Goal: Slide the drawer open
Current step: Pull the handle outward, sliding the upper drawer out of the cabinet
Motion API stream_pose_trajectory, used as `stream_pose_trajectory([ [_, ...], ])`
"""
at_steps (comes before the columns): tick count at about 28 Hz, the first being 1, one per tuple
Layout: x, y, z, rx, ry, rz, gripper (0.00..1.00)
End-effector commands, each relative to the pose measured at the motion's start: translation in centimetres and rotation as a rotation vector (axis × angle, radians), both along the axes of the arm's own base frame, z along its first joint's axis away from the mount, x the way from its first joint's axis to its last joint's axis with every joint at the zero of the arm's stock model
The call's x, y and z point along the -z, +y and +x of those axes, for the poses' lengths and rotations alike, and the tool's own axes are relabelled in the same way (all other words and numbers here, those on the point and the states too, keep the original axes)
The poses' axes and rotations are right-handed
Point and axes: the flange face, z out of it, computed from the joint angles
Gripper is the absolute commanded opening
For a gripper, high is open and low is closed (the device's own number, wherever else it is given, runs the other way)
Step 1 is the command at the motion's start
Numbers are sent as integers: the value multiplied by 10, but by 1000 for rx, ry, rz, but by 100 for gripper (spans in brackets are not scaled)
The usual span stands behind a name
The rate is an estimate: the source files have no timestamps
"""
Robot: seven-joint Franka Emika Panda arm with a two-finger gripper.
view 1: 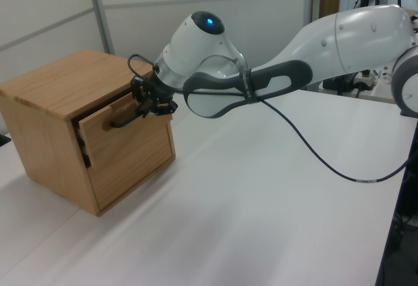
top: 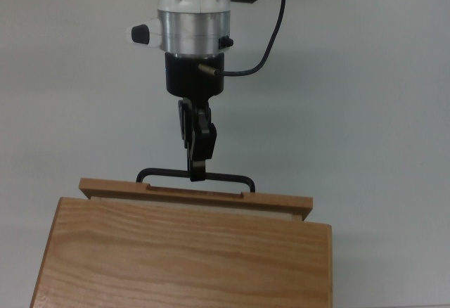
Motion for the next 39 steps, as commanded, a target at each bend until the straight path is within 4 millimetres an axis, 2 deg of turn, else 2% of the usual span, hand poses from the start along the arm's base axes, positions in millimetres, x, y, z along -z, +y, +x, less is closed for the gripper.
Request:
stream_pose_trajectory([
  [1,22,-14,-18,41,199,-69,0],
  [16,35,-21,-44,106,495,-6,0],
  [25,14,-22,-69,126,601,4,0],
  [29,15,-24,-82,140,687,-13,0],
  [33,14,-24,-89,145,728,-21,0],
  [39,-3,-27,-95,143,725,19,0],
])
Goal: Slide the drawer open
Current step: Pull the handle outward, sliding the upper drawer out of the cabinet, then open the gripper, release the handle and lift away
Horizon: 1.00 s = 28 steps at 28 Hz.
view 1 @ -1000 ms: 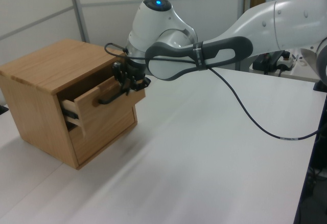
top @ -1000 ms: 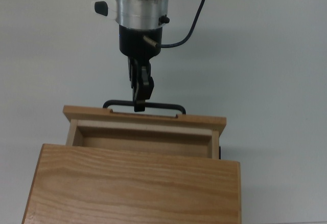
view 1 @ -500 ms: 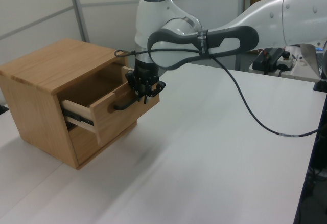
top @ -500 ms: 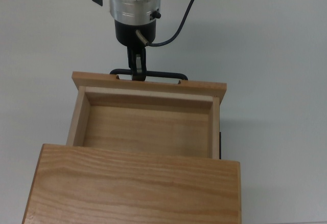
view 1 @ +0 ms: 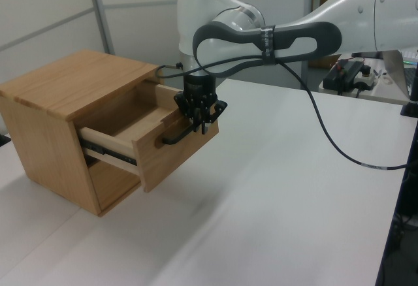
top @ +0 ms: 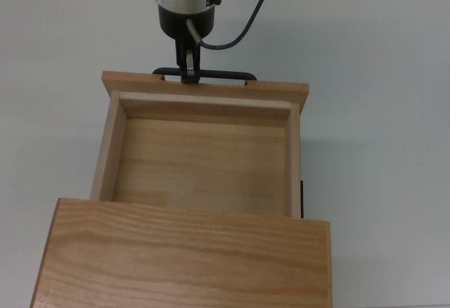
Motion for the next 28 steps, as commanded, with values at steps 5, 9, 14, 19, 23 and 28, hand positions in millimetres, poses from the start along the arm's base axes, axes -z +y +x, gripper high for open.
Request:
stream_pose_trajectory([
  [5,8,-15,-15,23,96,52,86],
  [9,3,-12,-7,-7,28,52,100],
  [14,-7,-11,-3,-38,-30,50,100],
  [19,-37,-18,-2,-68,-89,58,100],
  [23,-55,-19,-5,-81,-118,62,100],
  [28,-73,-17,-13,-104,-142,50,100],
])
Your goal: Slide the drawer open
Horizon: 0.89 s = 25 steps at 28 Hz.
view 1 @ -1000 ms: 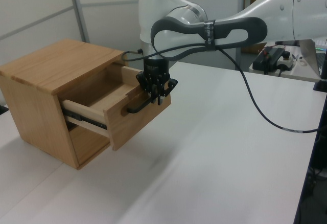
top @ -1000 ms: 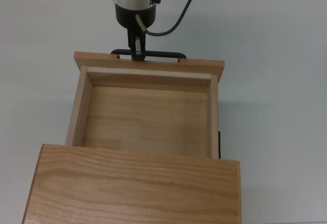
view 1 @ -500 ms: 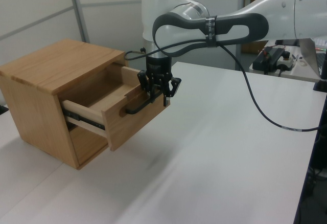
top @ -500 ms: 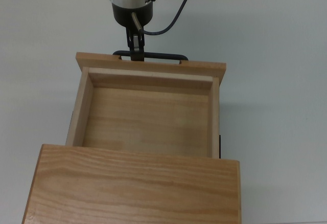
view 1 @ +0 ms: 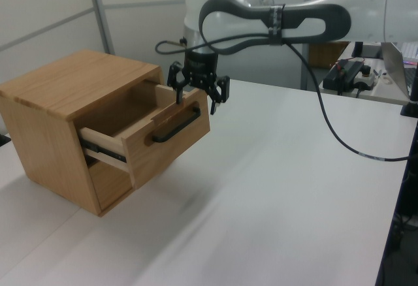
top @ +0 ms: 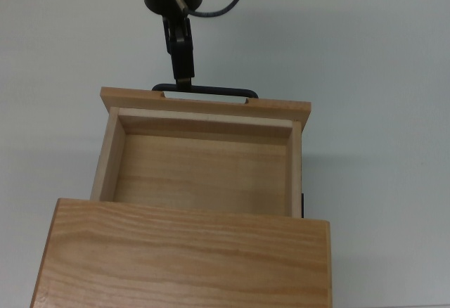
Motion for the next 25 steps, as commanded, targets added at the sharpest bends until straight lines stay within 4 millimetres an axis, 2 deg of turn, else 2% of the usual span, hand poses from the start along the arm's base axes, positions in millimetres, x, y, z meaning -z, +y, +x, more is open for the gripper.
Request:
stream_pose_trajectory([
  [1,-24,-2,-13,-42,-40,5,100],
  [10,-65,6,-40,-226,-76,-58,100],
  [17,-70,9,-53,-385,-20,-104,100],
  [21,-88,9,-60,-466,-13,-130,100],
  [24,-85,11,-64,-543,26,-137,100],
  [25,-81,21,-69,-619,67,-147,100],
])
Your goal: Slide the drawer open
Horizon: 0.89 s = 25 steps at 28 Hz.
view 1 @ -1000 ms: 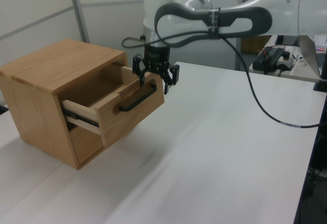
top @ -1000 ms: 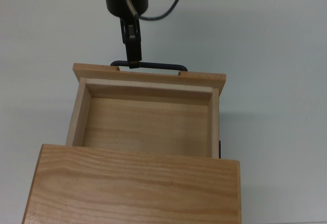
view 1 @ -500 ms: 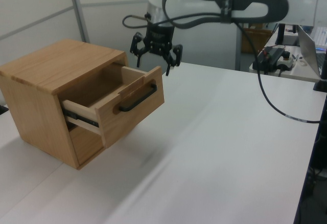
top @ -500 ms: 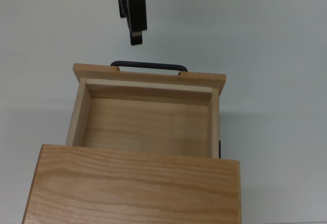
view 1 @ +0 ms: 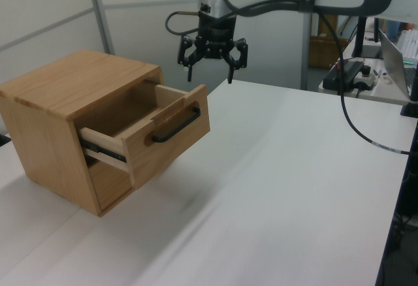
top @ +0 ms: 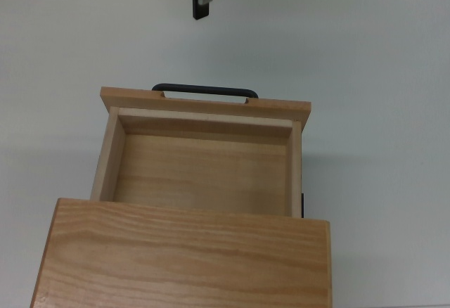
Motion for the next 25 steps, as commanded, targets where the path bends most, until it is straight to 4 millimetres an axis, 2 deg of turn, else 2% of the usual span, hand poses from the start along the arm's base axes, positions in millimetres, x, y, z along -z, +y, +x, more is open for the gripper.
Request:
stream_pose_trajectory([
  [1,0,21,-16,-201,99,-33,100],
  [7,10,31,-27,-420,202,-77,100],
  [16,14,28,-31,-737,247,-114,100],
  [25,20,23,-26,-855,261,-158,100],
])
